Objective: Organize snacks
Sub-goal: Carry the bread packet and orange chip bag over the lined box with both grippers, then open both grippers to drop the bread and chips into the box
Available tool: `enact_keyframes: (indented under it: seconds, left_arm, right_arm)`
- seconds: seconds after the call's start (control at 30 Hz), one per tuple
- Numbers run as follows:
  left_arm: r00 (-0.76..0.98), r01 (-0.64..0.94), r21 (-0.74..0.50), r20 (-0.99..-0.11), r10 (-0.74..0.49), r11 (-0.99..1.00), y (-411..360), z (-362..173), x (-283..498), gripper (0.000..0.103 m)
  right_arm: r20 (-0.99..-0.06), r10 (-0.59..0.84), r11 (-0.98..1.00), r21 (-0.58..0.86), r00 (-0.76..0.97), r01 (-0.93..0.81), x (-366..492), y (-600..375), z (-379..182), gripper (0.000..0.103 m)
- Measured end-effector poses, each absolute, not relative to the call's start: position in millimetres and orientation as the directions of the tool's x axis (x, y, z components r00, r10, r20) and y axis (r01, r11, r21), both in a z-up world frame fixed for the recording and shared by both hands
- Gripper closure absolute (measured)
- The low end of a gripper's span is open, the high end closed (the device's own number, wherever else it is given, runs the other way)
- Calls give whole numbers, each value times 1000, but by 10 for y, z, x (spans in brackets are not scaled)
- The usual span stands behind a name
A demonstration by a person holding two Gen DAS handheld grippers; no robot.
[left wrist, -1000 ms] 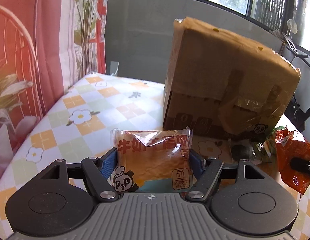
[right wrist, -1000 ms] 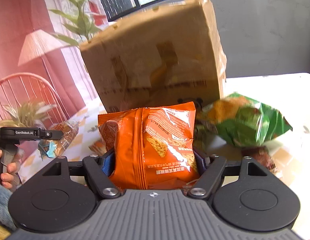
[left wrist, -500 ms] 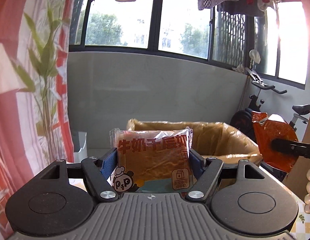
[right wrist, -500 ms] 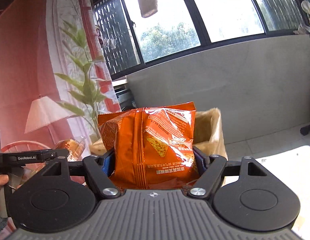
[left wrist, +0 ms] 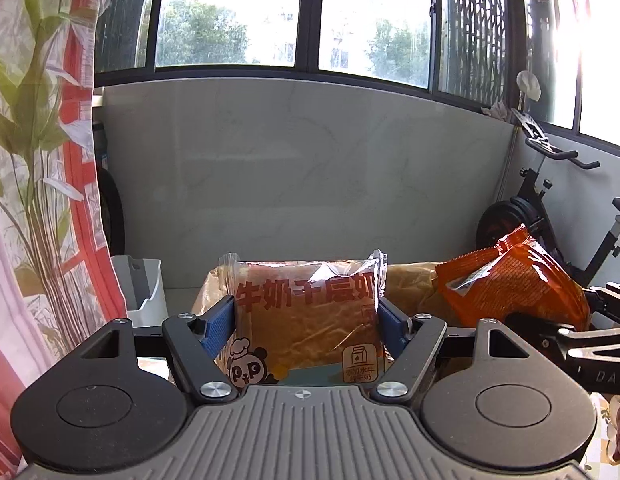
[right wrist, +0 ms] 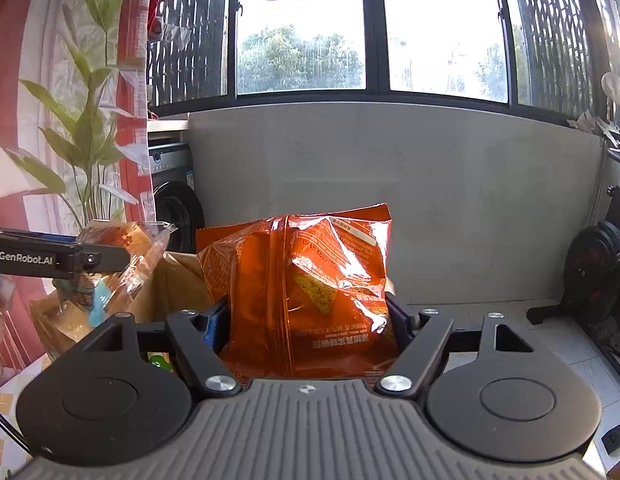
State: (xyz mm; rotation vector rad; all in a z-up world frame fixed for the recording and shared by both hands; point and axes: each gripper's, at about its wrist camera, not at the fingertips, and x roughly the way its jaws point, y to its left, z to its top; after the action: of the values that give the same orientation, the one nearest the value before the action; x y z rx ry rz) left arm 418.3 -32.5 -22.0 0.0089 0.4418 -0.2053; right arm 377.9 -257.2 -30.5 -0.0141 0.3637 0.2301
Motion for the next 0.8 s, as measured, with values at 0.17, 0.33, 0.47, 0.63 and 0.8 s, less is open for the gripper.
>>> enact_keyframes:
  seconds: [0.17, 0.33, 0.47, 0.63, 0.8]
  left_arm:
    - [832, 198, -89, -511, -215, 976, -238, -391, 4365, 27]
    - [847, 200, -102, -482, -225, 974, -113, -324, 4254, 27]
    - [859, 215, -98, -455, -235, 972, -76, -252, 4054, 27]
    - [877, 202, -101, -424, -226, 974, 54, -173, 3754, 27]
    - [900, 170, -110, -387, -199, 979, 210, -171, 3372, 27]
  right_arm:
    - [-416, 247, 967, 53, 875, -248, 3940, -2552, -351, 19]
    - [-402, 268, 963, 85, 876, -255, 3884, -2633, -317, 12]
    - [-360, 300, 953, 147, 883, -264, 3769, -2793, -254, 12]
    - [-306, 328, 942, 179, 894, -284, 3550, -3040, -207, 12]
    - [-285, 310, 947, 175, 907, -269, 3266, -3304, -271, 12]
